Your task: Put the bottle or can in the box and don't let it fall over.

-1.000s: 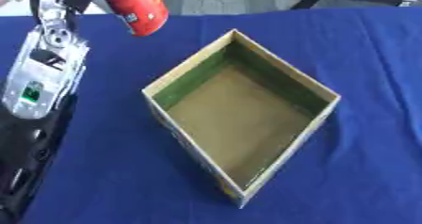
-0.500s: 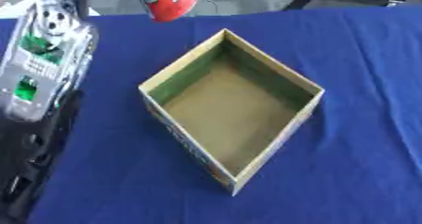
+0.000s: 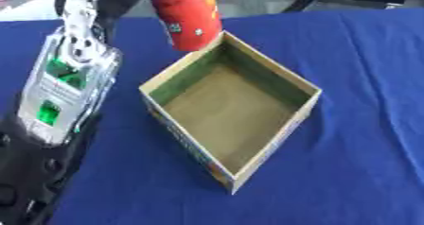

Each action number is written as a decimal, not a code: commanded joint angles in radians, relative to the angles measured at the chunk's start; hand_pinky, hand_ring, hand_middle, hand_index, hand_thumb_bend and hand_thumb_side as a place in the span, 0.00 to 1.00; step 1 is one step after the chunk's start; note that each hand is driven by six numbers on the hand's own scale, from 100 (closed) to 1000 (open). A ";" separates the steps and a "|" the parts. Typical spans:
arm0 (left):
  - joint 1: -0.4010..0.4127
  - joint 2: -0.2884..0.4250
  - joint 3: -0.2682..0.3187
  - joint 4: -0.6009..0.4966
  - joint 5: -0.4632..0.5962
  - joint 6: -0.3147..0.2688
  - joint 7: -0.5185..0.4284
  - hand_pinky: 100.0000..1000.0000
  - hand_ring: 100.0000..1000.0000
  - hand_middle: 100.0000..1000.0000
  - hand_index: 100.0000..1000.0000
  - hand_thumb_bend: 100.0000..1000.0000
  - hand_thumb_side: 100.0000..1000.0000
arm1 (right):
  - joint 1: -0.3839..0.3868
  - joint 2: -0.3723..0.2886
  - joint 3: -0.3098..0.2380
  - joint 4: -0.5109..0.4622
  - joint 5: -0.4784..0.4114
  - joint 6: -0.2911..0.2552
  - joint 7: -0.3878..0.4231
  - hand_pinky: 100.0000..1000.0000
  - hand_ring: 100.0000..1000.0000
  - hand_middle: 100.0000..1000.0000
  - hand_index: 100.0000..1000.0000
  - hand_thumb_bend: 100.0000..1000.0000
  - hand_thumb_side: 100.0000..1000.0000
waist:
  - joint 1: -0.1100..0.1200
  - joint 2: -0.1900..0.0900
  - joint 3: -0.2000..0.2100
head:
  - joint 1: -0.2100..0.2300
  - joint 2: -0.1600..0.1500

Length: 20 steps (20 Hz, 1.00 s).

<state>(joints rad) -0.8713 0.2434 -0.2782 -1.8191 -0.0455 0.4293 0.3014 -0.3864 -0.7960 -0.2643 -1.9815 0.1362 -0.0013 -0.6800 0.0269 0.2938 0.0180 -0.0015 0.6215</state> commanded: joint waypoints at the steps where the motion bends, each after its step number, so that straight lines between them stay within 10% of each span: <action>1: -0.010 -0.001 -0.005 -0.026 -0.020 -0.012 0.000 0.96 0.61 0.67 0.41 0.00 0.45 | -0.013 -0.020 -0.011 -0.018 -0.005 -0.003 0.001 0.81 0.63 0.87 0.54 0.00 0.54 | -0.005 -0.027 -0.003 | 0.003 -0.004; 20: 0.106 -0.076 -0.166 0.198 -0.149 -0.207 0.065 0.97 0.63 0.73 0.46 0.00 0.51 | -0.012 0.000 -0.014 -0.018 -0.019 -0.019 -0.010 0.81 0.62 0.87 0.54 0.00 0.54 | -0.006 -0.023 -0.004 | 0.018 -0.030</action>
<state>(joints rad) -0.7547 0.1721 -0.4416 -1.6259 -0.1857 0.2356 0.3652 -0.3902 -0.7775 -0.2644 -1.9816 0.1182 -0.0209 -0.6905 0.0251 0.2897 0.0141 0.0122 0.6030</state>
